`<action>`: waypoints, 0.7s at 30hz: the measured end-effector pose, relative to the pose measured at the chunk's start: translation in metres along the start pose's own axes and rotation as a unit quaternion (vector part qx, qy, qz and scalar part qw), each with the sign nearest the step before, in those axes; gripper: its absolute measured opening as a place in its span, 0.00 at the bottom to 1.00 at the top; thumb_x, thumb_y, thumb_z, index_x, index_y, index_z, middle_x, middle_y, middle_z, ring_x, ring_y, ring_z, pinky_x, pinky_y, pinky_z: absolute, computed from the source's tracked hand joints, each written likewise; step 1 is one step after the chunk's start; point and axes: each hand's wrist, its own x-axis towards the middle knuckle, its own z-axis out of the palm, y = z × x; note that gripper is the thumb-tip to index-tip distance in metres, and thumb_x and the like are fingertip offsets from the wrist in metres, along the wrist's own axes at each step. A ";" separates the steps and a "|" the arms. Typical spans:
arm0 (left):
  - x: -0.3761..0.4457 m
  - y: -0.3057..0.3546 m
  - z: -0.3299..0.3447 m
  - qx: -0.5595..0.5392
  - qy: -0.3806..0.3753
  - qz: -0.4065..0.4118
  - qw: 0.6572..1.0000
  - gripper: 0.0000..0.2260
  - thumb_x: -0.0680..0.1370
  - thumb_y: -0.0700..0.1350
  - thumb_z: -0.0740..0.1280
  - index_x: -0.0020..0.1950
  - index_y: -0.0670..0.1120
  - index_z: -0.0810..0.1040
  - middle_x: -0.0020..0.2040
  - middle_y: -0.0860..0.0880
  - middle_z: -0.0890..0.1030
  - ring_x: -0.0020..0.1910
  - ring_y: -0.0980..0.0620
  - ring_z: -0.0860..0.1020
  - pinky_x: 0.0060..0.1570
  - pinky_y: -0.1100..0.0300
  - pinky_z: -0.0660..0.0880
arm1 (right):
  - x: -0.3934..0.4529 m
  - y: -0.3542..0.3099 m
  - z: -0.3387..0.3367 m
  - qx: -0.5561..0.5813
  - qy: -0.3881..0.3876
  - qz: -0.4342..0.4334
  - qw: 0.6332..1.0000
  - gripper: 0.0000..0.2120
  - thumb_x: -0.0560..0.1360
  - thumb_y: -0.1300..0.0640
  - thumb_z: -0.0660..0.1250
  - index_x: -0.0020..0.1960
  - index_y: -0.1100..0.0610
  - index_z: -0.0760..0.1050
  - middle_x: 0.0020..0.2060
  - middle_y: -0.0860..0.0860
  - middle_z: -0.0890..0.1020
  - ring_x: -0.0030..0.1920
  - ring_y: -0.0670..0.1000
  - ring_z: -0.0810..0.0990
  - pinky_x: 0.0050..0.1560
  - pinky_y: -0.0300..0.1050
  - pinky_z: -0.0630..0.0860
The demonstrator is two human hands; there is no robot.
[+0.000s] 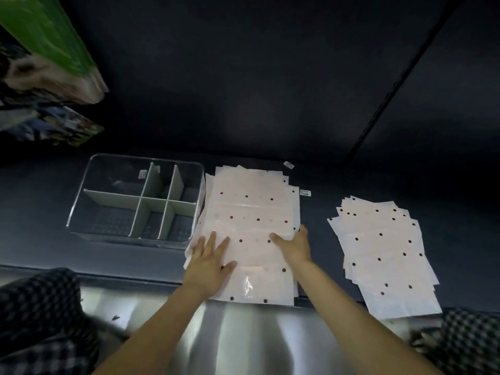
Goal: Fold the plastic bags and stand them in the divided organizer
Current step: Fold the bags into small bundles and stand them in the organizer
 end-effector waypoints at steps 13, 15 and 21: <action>-0.039 0.020 0.015 0.141 -0.003 0.197 0.970 0.33 0.76 0.65 0.58 0.77 0.58 0.50 0.78 0.55 0.45 0.76 0.49 0.40 0.73 0.52 0.36 | 0.022 0.013 -0.079 -0.236 -0.002 -0.037 0.971 0.44 0.70 0.50 0.73 0.76 0.57 0.51 0.70 0.58 0.66 0.69 0.59 0.65 0.67 0.52 0.66; -0.042 0.018 0.016 0.168 -0.026 0.242 0.955 0.37 0.75 0.66 0.59 0.77 0.56 0.46 0.78 0.54 0.41 0.76 0.50 0.36 0.71 0.53 0.32 | 0.011 0.016 -0.092 -0.354 0.060 -0.147 0.922 0.46 0.71 0.43 0.71 0.77 0.56 0.48 0.72 0.56 0.62 0.71 0.58 0.59 0.69 0.51 0.61; -0.046 0.011 0.021 0.224 -0.056 0.289 0.929 0.37 0.77 0.57 0.63 0.77 0.57 0.41 0.77 0.53 0.38 0.76 0.51 0.38 0.73 0.55 0.36 | -0.026 0.070 -0.116 -0.590 -0.243 -0.352 0.685 0.48 0.69 0.30 0.61 0.77 0.48 0.41 0.75 0.45 0.39 0.76 0.47 0.38 0.76 0.45 0.40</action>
